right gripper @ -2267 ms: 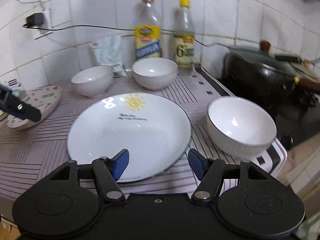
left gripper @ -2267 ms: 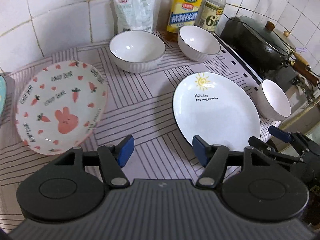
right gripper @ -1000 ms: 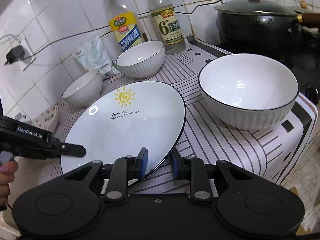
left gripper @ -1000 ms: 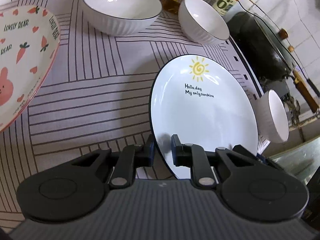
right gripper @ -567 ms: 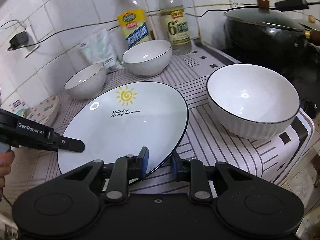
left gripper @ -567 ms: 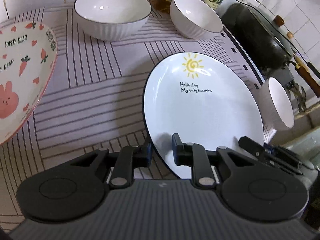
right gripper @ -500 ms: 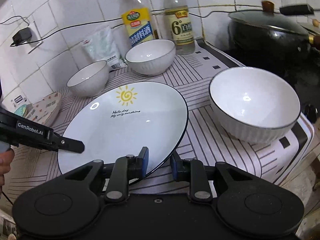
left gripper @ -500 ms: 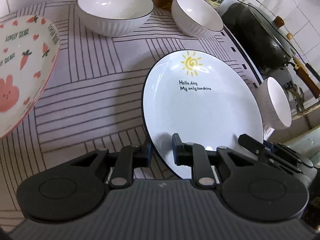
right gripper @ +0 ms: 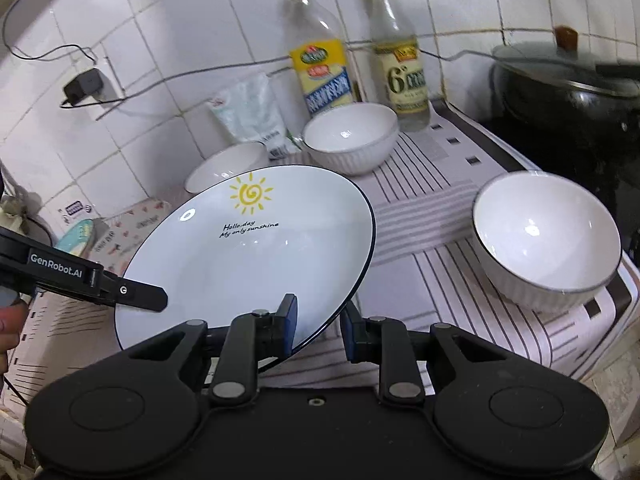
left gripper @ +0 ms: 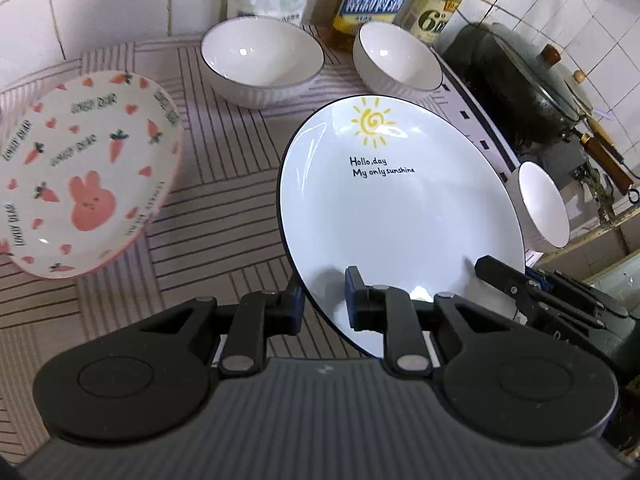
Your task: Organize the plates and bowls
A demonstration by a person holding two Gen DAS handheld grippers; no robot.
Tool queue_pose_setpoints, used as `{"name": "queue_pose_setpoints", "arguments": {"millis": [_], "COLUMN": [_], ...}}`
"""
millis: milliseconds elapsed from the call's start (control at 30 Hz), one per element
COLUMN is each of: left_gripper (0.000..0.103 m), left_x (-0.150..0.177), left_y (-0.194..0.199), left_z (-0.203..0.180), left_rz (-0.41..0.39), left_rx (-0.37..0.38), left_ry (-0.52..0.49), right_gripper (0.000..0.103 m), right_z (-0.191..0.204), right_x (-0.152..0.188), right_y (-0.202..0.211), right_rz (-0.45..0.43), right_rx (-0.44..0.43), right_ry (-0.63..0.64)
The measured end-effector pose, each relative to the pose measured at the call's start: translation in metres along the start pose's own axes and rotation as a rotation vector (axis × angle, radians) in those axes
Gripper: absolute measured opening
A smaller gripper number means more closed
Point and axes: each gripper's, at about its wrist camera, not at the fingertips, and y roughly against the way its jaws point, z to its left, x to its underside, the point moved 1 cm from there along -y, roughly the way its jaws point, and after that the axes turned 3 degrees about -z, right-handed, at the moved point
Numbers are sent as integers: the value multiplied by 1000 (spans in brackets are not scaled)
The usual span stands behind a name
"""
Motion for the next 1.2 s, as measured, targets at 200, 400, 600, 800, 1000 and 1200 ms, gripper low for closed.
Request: {"name": "queue_pose_setpoints", "arguments": {"millis": [200, 400, 600, 800, 1000, 1200], "left_gripper": [19, 21, 22, 22, 24, 25], "left_x": [4, 13, 20, 11, 4, 4], "left_y": [34, 70, 95, 105, 99, 72], "left_z": [8, 26, 52, 76, 116, 154], "left_rz": [-20, -67, -99, -108, -127, -94], "left_rx": [-28, -83, -145, -218, -262, -264], "left_ry": [12, 37, 82, 118, 203, 309], "right_gripper": [27, 27, 28, 28, 28, 28], "right_z": [18, 50, 80, 103, 133, 150], "right_x": [-10, -16, -21, -35, -43, -43], "right_y": [10, 8, -2, -34, -65, -102], "right_rz": [-5, -22, -20, 18, 54, 128], "right_rx": [-63, -128, -209, -293, -354, -357], "right_ry": [26, 72, 111, 126, 160, 157]}}
